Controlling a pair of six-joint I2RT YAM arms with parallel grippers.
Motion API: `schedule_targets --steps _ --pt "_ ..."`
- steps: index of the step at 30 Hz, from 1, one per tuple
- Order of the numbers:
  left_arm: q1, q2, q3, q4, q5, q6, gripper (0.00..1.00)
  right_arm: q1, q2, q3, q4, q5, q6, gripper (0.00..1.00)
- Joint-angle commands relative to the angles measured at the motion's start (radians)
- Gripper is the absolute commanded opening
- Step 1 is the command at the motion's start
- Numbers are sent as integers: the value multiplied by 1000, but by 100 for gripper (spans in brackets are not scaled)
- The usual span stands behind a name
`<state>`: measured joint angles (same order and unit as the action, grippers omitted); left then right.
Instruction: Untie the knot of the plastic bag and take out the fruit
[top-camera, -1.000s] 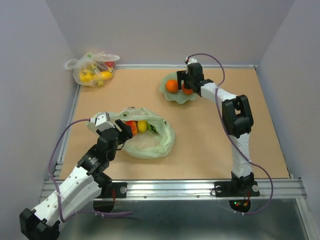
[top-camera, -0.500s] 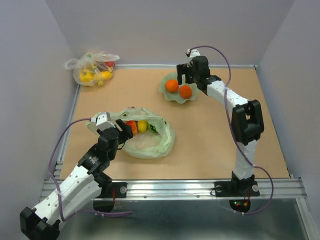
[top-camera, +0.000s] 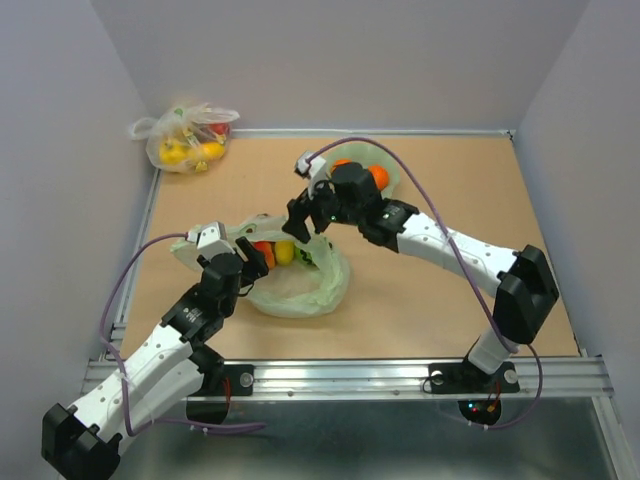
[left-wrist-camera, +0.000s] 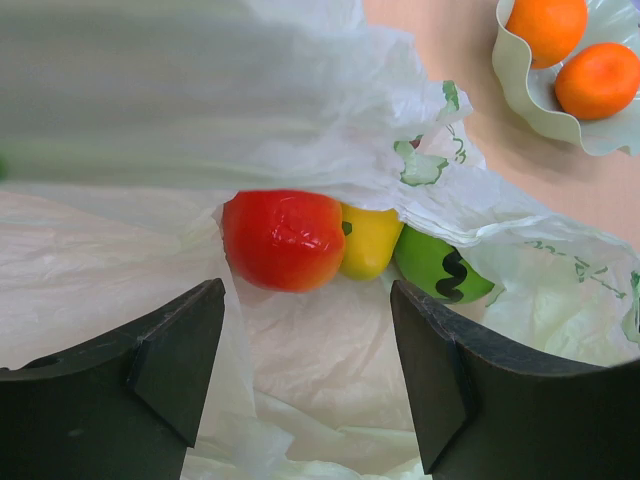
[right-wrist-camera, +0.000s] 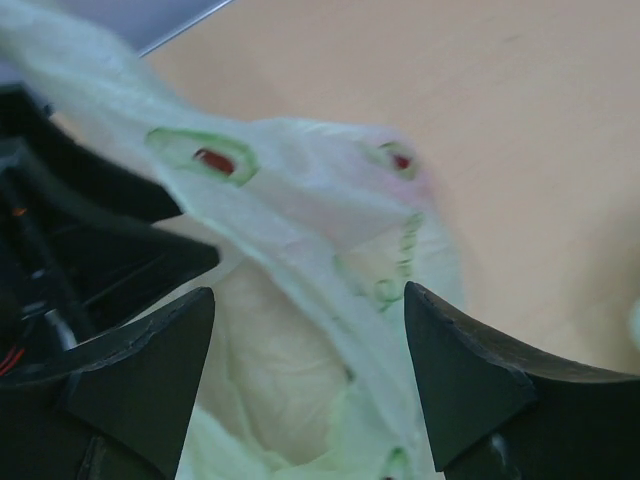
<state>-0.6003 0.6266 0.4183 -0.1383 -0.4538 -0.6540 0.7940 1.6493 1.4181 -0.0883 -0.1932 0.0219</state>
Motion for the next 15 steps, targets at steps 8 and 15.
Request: schedule_targets --steps 8,15 --pt "0 -8 30 11 -63 -1 77 129 79 -122 -18 -78 9 74" --pt "2 -22 28 6 -65 -1 77 125 161 -127 -31 83 -79 73"
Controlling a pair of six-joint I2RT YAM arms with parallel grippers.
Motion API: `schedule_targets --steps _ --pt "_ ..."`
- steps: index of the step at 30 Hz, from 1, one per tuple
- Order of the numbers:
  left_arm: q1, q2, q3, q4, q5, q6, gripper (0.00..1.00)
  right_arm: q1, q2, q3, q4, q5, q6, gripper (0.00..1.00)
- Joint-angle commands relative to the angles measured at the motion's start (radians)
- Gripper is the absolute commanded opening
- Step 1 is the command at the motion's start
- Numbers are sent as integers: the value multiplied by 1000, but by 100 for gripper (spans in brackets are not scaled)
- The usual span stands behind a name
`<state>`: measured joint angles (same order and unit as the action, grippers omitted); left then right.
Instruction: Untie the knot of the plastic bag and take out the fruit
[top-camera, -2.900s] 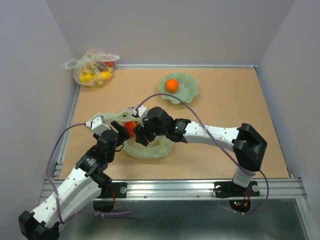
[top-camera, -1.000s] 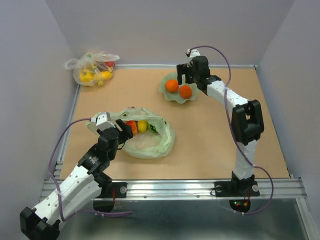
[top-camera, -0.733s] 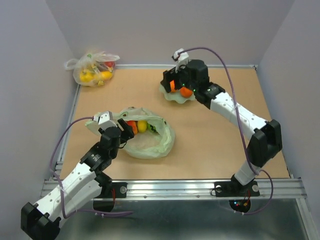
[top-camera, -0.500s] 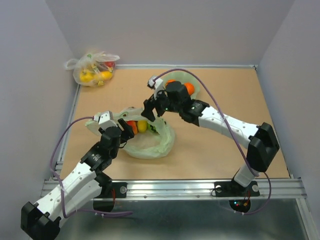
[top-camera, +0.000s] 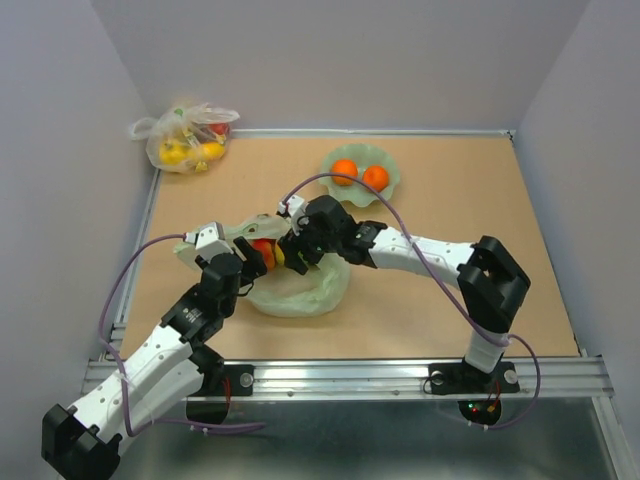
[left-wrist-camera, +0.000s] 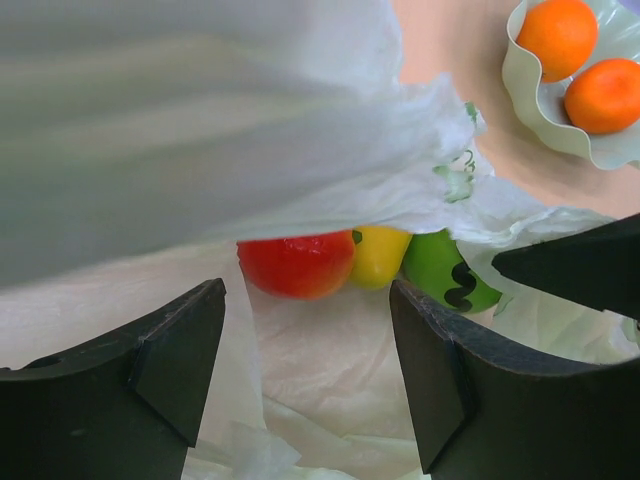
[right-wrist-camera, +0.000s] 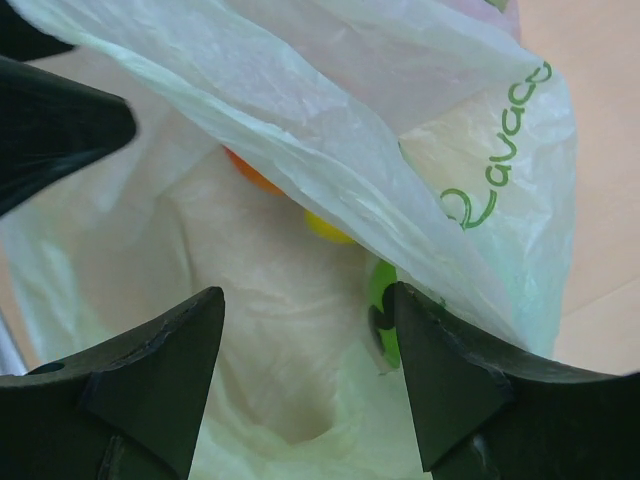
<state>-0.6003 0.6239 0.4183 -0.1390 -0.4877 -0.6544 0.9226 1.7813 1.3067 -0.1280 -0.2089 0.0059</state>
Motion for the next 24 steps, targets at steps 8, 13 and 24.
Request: schedule_targets --steps 8,13,24 --pt "0 -20 25 13 -23 2 77 -21 89 16 -10 333 -115 89" --pt "0 -12 23 22 -17 7 77 -48 127 23 -15 391 -106 95" --pt "2 5 33 32 1 33 77 -47 52 89 -16 158 48 88"
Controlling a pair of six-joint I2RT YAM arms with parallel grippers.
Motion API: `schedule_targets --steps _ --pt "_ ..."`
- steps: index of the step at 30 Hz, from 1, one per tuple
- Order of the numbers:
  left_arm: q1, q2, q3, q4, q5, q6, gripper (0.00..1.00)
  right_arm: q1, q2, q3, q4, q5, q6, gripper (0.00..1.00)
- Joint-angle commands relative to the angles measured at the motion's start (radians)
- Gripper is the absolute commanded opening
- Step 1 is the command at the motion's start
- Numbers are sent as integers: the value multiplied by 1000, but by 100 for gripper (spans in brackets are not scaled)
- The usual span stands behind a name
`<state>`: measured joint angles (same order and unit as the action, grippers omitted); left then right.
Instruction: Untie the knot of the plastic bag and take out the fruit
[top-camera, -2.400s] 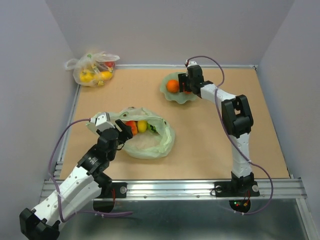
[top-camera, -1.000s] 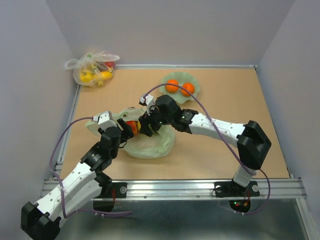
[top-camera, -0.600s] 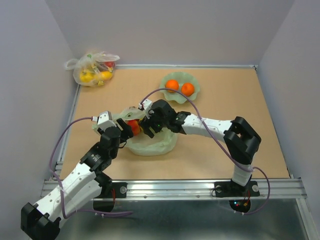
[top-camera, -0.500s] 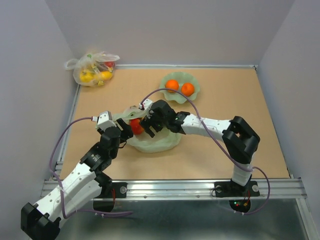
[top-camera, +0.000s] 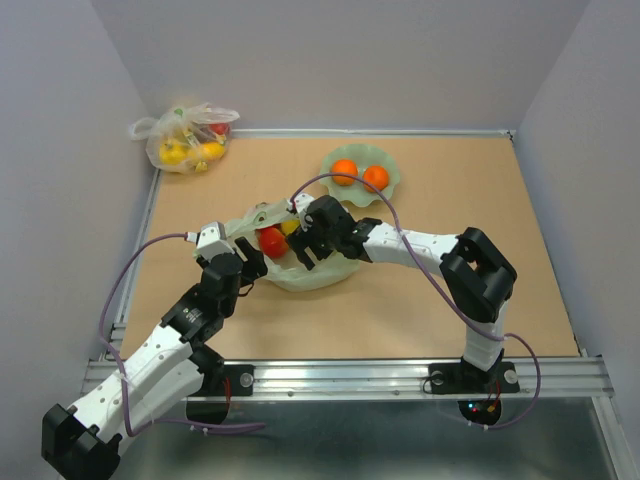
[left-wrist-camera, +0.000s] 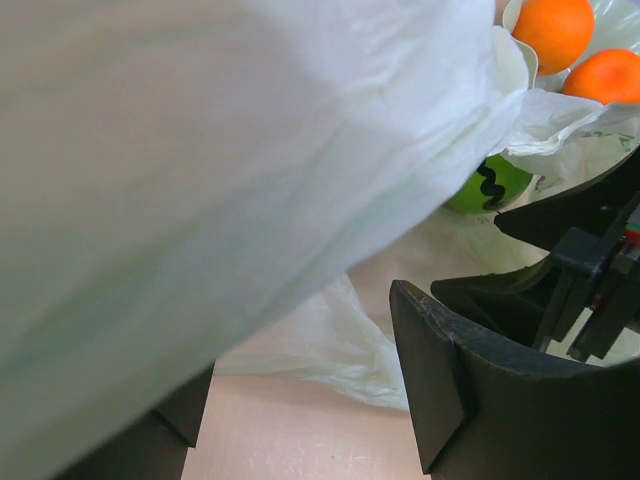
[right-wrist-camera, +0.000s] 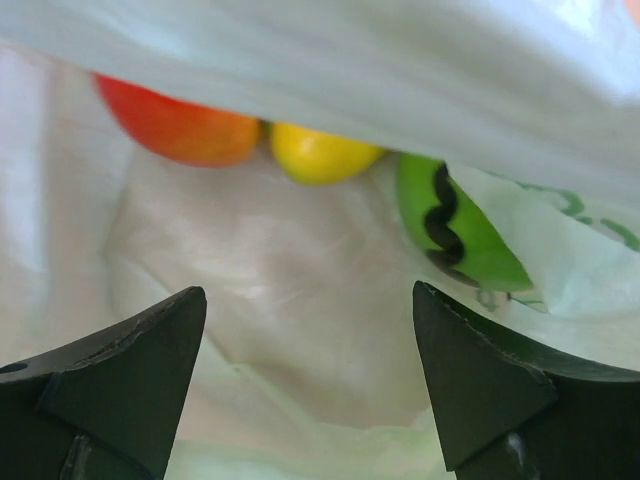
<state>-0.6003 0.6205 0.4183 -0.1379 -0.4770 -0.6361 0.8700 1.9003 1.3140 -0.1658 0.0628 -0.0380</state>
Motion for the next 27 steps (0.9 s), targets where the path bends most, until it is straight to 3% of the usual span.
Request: schedule_targets --steps 1,12,20,27 --pt "0 11 36 21 -18 4 77 4 -66 86 28 -147 124 87" --pt "0 -18 34 -12 -34 -13 77 17 49 168 195 -227 144 84" --pt "0 -31 37 -29 -29 -11 76 20 190 244 288 -258 199 93" --pt "0 -28 39 -29 -28 -5 76 23 261 234 321 -262 201 93"
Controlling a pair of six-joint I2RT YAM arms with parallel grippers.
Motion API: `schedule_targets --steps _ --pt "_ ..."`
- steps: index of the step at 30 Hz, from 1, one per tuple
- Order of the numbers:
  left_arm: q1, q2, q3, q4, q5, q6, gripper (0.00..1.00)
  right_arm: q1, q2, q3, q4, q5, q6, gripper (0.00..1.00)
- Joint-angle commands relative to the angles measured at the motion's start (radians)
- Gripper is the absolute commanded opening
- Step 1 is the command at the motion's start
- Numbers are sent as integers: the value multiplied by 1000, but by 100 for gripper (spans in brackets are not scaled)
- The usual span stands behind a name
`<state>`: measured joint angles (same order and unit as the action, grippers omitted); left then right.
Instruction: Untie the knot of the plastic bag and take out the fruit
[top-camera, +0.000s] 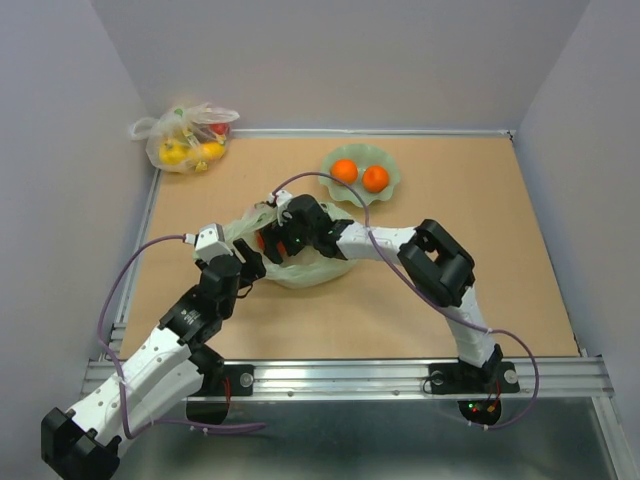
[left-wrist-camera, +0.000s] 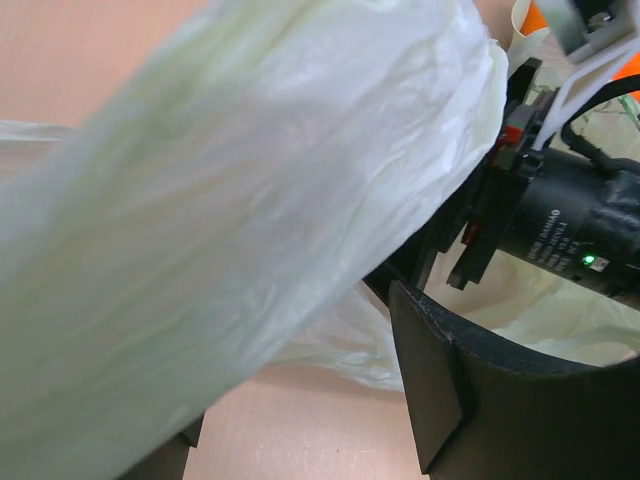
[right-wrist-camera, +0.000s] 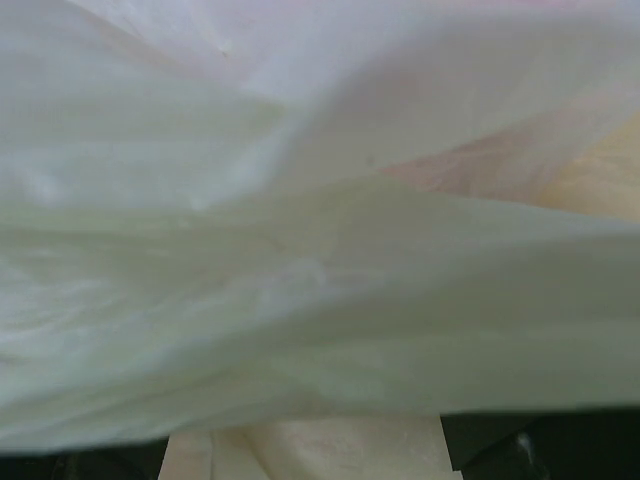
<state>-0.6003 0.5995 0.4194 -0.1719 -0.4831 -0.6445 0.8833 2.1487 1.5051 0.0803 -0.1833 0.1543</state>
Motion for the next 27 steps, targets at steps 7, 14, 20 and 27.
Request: schedule_targets --steps 7,14,20,27 --pt "2 -1 41 3 -29 0 76 9 -24 -8 105 -24 -7 63" --pt "0 -1 41 -6 -46 -15 76 9 -137 -69 110 -45 -44 18" --pt "0 -3 41 -17 -57 -30 76 9 -283 -178 101 -100 -73 0" --pt "0 -3 35 -12 -54 -37 76 8 -496 -273 27 -74 -131 0"
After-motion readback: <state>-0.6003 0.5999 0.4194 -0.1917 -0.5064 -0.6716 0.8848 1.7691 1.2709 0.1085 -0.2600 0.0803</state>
